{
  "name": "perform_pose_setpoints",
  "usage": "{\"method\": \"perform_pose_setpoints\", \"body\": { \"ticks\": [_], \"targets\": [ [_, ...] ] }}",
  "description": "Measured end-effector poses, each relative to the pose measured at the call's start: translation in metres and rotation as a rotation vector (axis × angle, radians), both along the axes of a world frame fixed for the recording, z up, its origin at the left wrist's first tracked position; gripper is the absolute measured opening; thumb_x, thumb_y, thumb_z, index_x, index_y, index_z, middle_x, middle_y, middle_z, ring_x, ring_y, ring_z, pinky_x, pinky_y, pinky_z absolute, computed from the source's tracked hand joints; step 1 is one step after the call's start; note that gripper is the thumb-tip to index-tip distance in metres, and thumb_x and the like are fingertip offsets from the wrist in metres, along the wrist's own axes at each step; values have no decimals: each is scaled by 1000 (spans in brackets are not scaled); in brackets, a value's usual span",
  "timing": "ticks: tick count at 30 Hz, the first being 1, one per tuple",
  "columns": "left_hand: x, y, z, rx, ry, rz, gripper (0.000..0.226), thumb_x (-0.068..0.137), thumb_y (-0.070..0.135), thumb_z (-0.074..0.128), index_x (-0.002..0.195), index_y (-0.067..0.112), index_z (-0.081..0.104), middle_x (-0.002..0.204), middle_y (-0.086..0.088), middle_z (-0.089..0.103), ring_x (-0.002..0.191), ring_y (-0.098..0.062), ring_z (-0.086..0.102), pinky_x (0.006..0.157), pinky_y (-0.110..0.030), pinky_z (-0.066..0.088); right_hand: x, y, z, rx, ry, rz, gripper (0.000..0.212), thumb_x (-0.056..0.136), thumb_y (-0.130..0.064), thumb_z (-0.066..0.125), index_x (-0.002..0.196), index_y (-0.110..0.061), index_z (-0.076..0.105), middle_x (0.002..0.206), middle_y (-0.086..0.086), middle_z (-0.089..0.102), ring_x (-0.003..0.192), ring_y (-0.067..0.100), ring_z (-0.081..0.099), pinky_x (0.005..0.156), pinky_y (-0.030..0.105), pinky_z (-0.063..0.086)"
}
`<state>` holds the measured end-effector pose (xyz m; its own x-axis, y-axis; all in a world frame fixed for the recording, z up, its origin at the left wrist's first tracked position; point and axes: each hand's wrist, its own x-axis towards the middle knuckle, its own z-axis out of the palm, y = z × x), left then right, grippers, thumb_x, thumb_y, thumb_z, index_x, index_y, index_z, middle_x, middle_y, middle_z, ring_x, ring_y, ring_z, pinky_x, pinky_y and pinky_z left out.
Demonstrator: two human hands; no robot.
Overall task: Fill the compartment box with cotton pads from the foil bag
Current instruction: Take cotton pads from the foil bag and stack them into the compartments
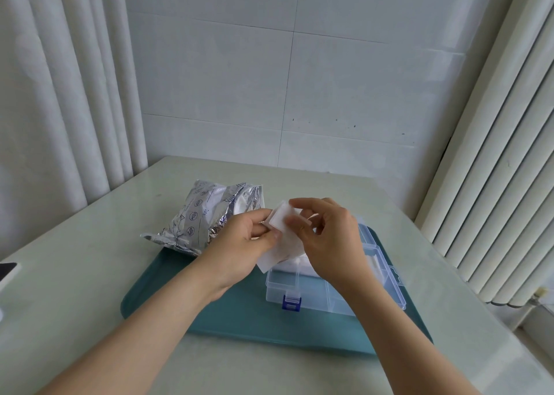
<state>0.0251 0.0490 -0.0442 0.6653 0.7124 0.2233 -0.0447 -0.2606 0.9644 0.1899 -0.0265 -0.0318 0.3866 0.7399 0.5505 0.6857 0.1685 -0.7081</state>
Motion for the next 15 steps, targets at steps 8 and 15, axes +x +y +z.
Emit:
{"method": "perform_pose_setpoints", "body": {
  "ticks": [8,15],
  "targets": [
    [0,-1,1,4,4,16,27,105,9,64,129,20,70,111,-3,81,113,-19,75,107,-44,56,2,2,-1,7,144,63,17,96,-24,76,111,-32,77,92,-9,67,63,8,57,62,18,44],
    [0,0,-1,11,-9,42,25,104,12,66,126,21,72,110,-2,82,112,-20,76,109,-46,54,-2,-1,1,-7,-12,34,12,95,-30,76,100,-41,74,108,-16,65,92,1,59,73,7,39]
  ]
}}
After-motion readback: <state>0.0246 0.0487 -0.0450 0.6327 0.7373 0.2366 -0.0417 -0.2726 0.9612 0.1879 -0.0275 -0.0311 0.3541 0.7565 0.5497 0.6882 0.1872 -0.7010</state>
